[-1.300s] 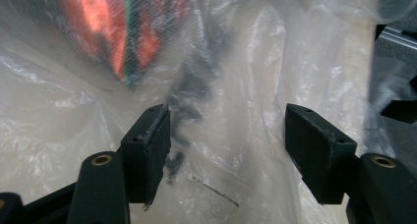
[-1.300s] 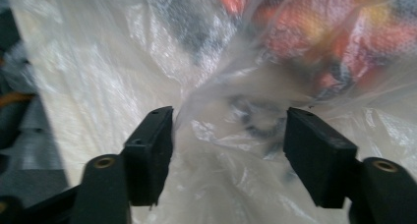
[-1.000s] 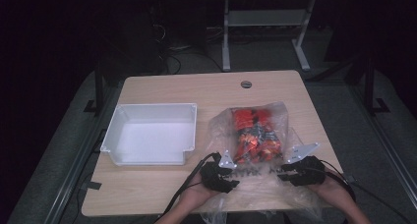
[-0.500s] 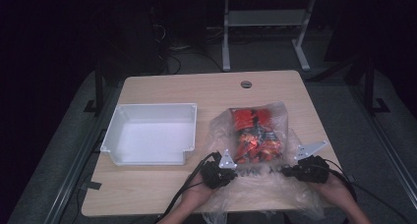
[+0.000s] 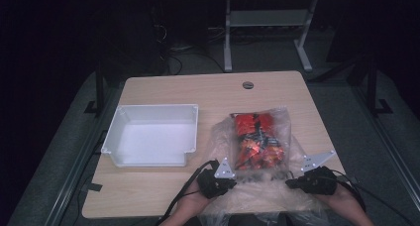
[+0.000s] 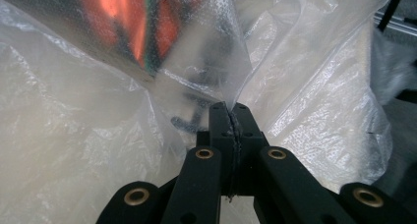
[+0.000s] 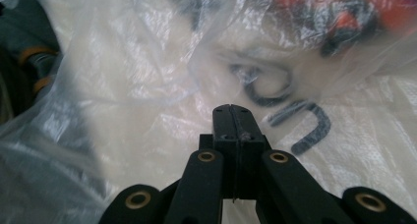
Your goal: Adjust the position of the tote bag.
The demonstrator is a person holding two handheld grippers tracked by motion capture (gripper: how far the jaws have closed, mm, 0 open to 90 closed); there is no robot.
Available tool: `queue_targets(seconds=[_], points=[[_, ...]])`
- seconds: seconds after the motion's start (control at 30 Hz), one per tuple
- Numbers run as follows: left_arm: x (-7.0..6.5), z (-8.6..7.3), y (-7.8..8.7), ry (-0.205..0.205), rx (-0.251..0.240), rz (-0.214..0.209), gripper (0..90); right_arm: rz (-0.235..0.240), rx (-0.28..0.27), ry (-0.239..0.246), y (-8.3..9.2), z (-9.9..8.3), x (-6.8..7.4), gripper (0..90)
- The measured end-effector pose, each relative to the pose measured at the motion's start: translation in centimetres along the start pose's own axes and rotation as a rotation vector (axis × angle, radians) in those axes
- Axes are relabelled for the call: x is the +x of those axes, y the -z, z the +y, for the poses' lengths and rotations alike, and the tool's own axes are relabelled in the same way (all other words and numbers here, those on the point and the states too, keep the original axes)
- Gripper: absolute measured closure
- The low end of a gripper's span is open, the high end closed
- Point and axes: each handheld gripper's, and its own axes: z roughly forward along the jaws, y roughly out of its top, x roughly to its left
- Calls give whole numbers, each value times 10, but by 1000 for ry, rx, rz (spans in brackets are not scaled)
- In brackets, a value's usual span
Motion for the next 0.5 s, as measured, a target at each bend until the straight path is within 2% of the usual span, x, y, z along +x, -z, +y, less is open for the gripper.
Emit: queue_targets(seconds=[0.03, 0.1, 0.17, 0.2, 0.23, 0.27, 0.3, 0.33, 0.37, 0.4, 0.47, 0.5], points=[[-2, -1, 2, 6, -10, -5, 899, 1, 1, 3, 1, -1, 3, 900], [-6, -2, 7, -10, -11, -10, 899, 7, -1, 12, 4, -3, 8, 900], [-9, -3, 9, -1, -27, -12, 899, 7, -6, 20, 7, -5, 13, 900], [-10, -3, 12, -12, -26, -13, 899, 7, -6, 20, 7, -5, 13, 900], [-11, -2, 15, -16, -28, -15, 899, 14, -29, 20, 12, -6, 16, 898], [-11, 0, 19, -14, -40, -15, 899, 23, -43, 14, 15, -5, 16, 815], [-11, 0, 19, -14, -40, -15, 899, 13, -61, 7, 17, -4, 17, 689], [-10, 2, 20, -14, -48, -11, 899, 1, -71, -4, 19, -1, 17, 626], [-9, 4, 22, -13, -57, -11, 899, 1, -71, -4, 19, -1, 17, 626], [-8, 6, 24, -10, -65, -11, 899, 3, -86, -8, 20, 1, 16, 539], [-4, 12, 28, -6, -93, 0, 899, -25, -116, -24, 21, 11, 14, 377], [-3, 14, 30, -5, -100, 6, 899, -20, -120, -31, 20, 14, 13, 347]])
